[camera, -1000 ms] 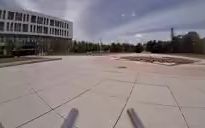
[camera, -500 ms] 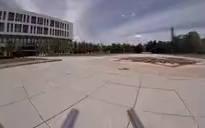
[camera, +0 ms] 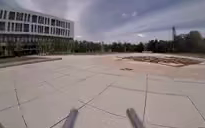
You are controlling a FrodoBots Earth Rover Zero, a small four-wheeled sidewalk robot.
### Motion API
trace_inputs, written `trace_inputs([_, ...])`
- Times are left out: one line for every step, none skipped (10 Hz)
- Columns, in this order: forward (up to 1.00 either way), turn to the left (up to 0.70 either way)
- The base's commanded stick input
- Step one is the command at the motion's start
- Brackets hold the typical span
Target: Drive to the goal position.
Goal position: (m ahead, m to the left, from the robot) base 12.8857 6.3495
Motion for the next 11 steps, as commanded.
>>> trace_inputs([0.50,0.00])
trace_inputs([0.50,0.00])
trace_inputs([0.50,0.00])
trace_inputs([0.50,0.00])
trace_inputs([0.50,0.00])
trace_inputs([0.50,0.00])
trace_inputs([0.50,0.00])
trace_inputs([0.50,0.00])
trace_inputs([0.50,0.00])
trace_inputs([0.50,0.00])
trace_inputs([0.50,0.00])
